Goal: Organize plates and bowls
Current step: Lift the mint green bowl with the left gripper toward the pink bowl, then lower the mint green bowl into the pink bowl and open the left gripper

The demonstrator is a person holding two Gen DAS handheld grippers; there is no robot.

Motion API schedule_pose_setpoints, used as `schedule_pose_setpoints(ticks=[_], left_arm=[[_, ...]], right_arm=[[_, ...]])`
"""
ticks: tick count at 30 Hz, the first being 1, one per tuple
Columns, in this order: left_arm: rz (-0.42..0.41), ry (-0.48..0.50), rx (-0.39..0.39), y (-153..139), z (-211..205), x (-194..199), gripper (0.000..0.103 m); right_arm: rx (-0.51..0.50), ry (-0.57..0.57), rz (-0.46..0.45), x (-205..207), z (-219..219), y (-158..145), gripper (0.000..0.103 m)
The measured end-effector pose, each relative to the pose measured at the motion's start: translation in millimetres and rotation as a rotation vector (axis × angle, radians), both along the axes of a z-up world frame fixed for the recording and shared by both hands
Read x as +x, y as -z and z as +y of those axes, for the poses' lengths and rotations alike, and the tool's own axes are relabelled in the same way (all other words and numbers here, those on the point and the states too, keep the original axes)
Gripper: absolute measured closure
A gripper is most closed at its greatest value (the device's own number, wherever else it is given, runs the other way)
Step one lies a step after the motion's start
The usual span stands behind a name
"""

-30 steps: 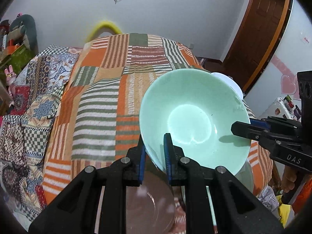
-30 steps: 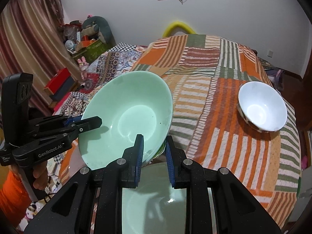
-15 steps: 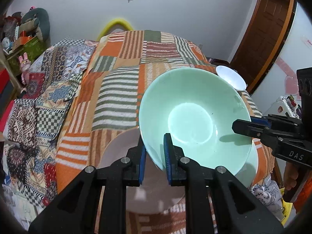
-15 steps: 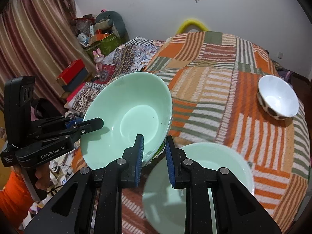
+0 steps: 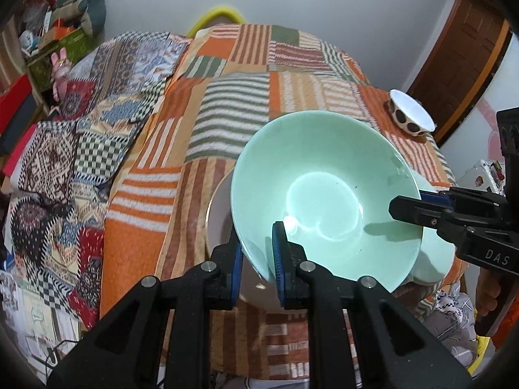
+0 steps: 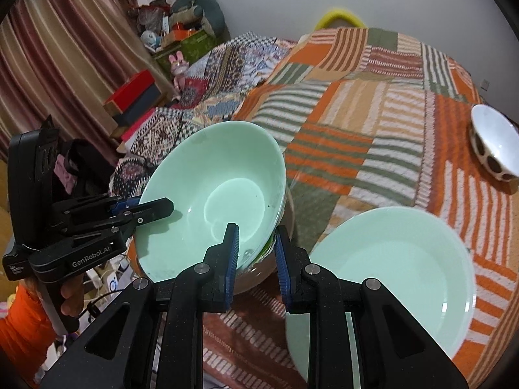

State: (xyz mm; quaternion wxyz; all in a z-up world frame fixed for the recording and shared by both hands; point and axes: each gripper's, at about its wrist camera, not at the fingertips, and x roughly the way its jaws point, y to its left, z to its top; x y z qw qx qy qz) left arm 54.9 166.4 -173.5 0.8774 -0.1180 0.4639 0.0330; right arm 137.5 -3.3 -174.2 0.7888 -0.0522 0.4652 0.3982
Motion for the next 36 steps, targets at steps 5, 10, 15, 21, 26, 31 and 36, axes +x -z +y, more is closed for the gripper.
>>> schedule_pose_setpoints(ticks=[5, 10, 15, 21, 26, 31, 36], left_arm=[[0.033, -0.016, -0.010, 16.0, 8.8, -3.1, 0.087], [0.059, -0.023, -0.012, 27.8, 13.7, -5.2, 0.087], [0.051, -0.030, 0.017, 29.2, 14.2, -4.1, 0.087], [0.059, -0.037, 0.052, 34.0, 15.0, -0.8, 0.087], [0.064, -0.042, 0.040, 39.1, 18.5, -0.1, 0.087], [0.071, -0.047, 0.037, 40.8, 18.0, 2.4, 0.087], [0.072, -0.044, 0.047, 39.7, 15.8, 2.6, 0.087]], right_arm=[[-0.026, -0.017, 0.035, -3.1, 11.5, 14.5, 0.083], [-0.049, -0.031, 0.056, -5.6, 20.3, 24.7, 0.083], [-0.072, -0.040, 0.061, -6.1, 25.2, 30.0, 0.083], [-0.086, -0.050, 0.079, -6.2, 29.0, 36.3, 0.083], [-0.089, -0.049, 0.085, -6.2, 30.8, 41.2, 0.083], [-0.105, -0.053, 0.058, -5.8, 31.0, 37.1, 0.080], [-0.120, -0.058, 0.052, -4.0, 29.2, 36.4, 0.079]])
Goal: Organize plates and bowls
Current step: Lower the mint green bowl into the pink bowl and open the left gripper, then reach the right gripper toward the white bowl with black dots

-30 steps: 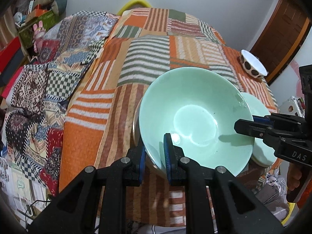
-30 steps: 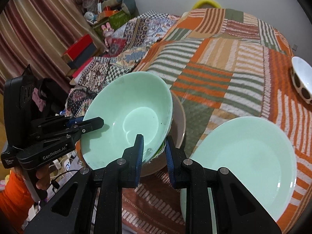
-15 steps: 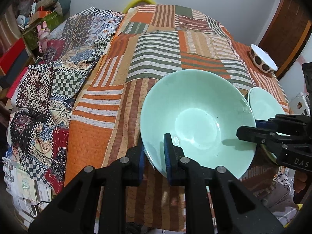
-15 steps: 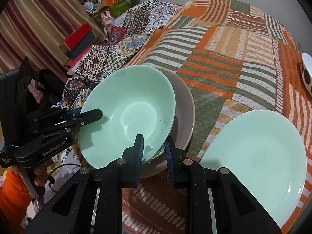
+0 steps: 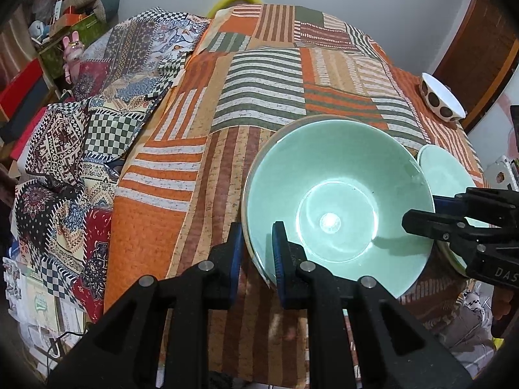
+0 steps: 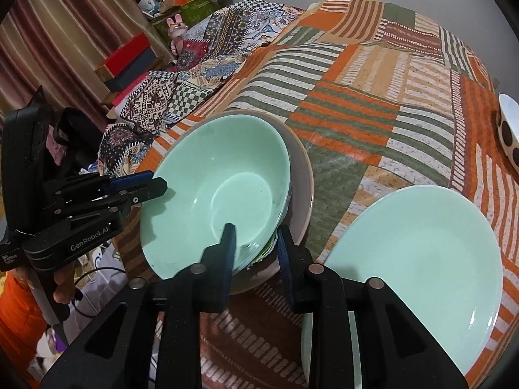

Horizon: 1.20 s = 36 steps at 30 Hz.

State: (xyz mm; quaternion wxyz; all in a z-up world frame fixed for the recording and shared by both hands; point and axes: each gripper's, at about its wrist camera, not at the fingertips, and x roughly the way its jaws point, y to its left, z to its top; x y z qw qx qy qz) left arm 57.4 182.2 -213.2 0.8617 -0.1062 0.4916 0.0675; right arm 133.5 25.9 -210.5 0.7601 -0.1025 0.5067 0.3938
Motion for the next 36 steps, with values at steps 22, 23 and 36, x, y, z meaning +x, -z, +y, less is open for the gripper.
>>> schedule_pose_setpoints(ticks=[22, 23, 36], left_arm=[[-0.206, 0.068, 0.002, -88.0, -36.1, 9.4, 0.065], [-0.220, 0.077, -0.001, -93.5, -41.7, 12.4, 0.062], [-0.243, 0.144, -0.037, -114.4, -103.3, 73.0, 0.046]], right_arm=[[0.084, 0.201, -0.198, 30.1, -93.4, -71.3, 0.056], [0.087, 0.221, -0.199, 32.8, -99.4, -74.5, 0.056], [0.098, 0.507, -0.230, 92.7, -221.2, -91.1, 0.056]])
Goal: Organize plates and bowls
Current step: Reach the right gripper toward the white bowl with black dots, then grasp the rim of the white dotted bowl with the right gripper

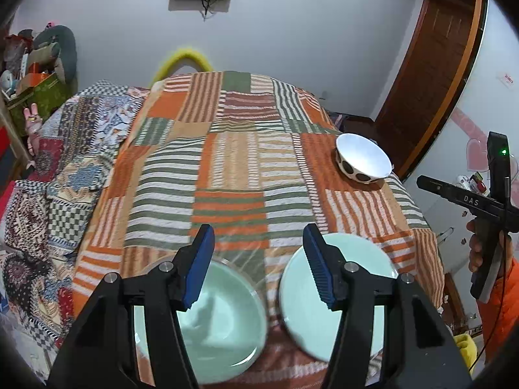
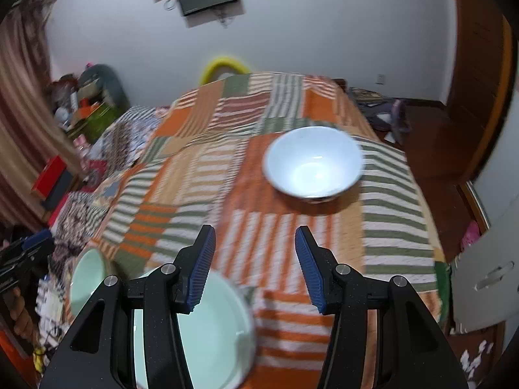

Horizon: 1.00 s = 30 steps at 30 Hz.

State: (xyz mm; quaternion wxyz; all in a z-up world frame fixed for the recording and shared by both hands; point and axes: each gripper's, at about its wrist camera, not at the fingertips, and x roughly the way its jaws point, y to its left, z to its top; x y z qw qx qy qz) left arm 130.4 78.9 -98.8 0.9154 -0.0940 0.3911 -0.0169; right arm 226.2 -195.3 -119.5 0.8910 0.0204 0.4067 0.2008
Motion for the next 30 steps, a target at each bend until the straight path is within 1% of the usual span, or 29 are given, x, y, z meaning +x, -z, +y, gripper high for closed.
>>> schedule_pose_setpoints(ticks=[7, 9, 13, 17, 18, 20, 23, 25, 30], left_arm=[[0.055, 0.038, 0.012, 18.5, -28.4, 46.6, 0.046], [0.068, 0.049, 0.022, 24.9, -36.5, 57.3, 0.046], [0.100, 0.079, 0.017, 38.9, -48.8, 78.6, 0.046], [0.125, 0.102, 0.010, 51.7, -57.3, 96.6, 0.046], [0.130, 0.106, 0.008, 54.5, -58.8, 100.4, 0.046], [0.140, 0.112, 0.008, 59.7, -60.4, 105.2, 0.046], [0.151, 0.115, 0.016, 64.8, -60.3, 111.2, 0.046], [0.157, 0.113, 0.023, 67.8, -60.9, 114.1, 0.046], [0.170, 0.102, 0.031, 71.8, -59.0, 119.2, 0.046]], right_arm=[[0.019, 0.088, 0.013, 43.7, -42.7, 13.2, 0.056], [0.025, 0.102, 0.017, 55.3, -49.8, 18.6, 0.056], [0.036, 0.117, 0.041, 80.9, -58.2, 34.5, 0.057], [0.040, 0.103, 0.072, 100.7, -56.7, 49.7, 0.066], [0.039, 0.103, 0.075, 104.1, -56.0, 52.3, 0.067], [0.036, 0.099, 0.087, 113.0, -54.1, 59.6, 0.072], [0.017, 0.102, 0.091, 123.5, -49.4, 67.2, 0.075], [0.018, 0.104, 0.092, 131.0, -48.1, 72.6, 0.079], [0.021, 0.105, 0.084, 134.0, -49.0, 75.3, 0.084]])
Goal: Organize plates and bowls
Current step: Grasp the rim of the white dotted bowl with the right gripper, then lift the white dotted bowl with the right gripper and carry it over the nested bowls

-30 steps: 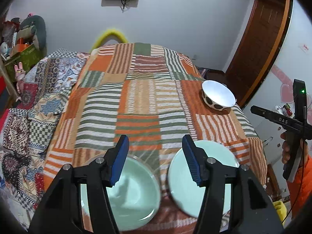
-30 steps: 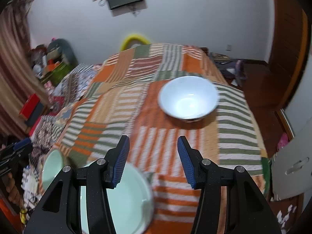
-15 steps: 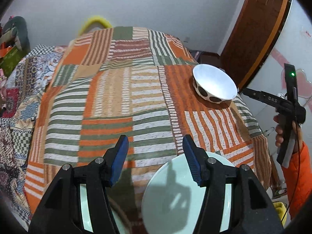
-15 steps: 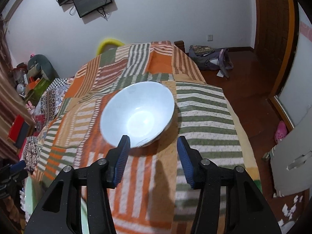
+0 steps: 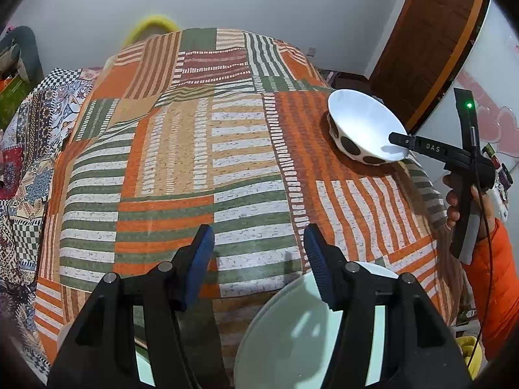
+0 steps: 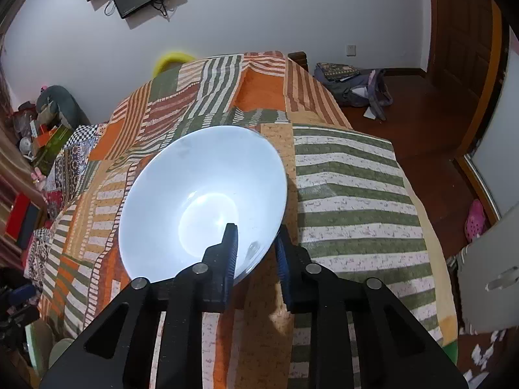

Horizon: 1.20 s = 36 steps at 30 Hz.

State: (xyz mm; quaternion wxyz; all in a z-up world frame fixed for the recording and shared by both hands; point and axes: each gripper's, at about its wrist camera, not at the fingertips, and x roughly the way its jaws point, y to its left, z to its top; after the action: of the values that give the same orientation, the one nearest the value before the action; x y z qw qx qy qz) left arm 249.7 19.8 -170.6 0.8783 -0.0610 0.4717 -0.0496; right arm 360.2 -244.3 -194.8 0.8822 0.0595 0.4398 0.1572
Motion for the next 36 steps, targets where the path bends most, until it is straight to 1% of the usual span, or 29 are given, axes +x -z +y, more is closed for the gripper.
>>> schedule_pose_setpoints(ticks=[6, 13, 21, 26, 32, 33, 35, 36], left_arm=[[-0.009, -0.004, 0.012, -3.4, -4.7, 1.9, 0.046], [-0.009, -0.015, 0.015, -7.0, -6.8, 9.6, 0.046], [0.020, -0.038, 0.008, 4.9, -1.7, 24.1, 0.046], [0.037, -0.039, -0.002, 12.9, 0.6, 29.5, 0.046], [0.061, -0.036, -0.004, 22.4, 1.8, 39.4, 0.046], [0.063, -0.036, -0.007, 23.8, 1.8, 40.6, 0.048], [0.075, -0.031, -0.016, 27.8, 1.9, 44.0, 0.061], [0.085, -0.027, -0.021, 29.9, 1.9, 45.7, 0.065]], right_arm=[[0.011, -0.086, 0.030, -7.9, 11.9, -1.3, 0.084], [0.001, -0.210, 0.051, -31.0, 40.5, 4.8, 0.084], [0.017, -0.335, 0.071, -49.2, 67.4, 9.4, 0.084], [0.034, -0.376, 0.071, -53.2, 78.6, 9.9, 0.084], [0.051, -0.392, 0.081, -56.3, 87.6, 12.8, 0.084], [0.052, -0.392, 0.080, -58.1, 89.1, 12.6, 0.084], [0.056, -0.390, 0.083, -58.6, 89.8, 12.1, 0.084], [0.055, -0.390, 0.082, -59.4, 90.0, 12.2, 0.084]])
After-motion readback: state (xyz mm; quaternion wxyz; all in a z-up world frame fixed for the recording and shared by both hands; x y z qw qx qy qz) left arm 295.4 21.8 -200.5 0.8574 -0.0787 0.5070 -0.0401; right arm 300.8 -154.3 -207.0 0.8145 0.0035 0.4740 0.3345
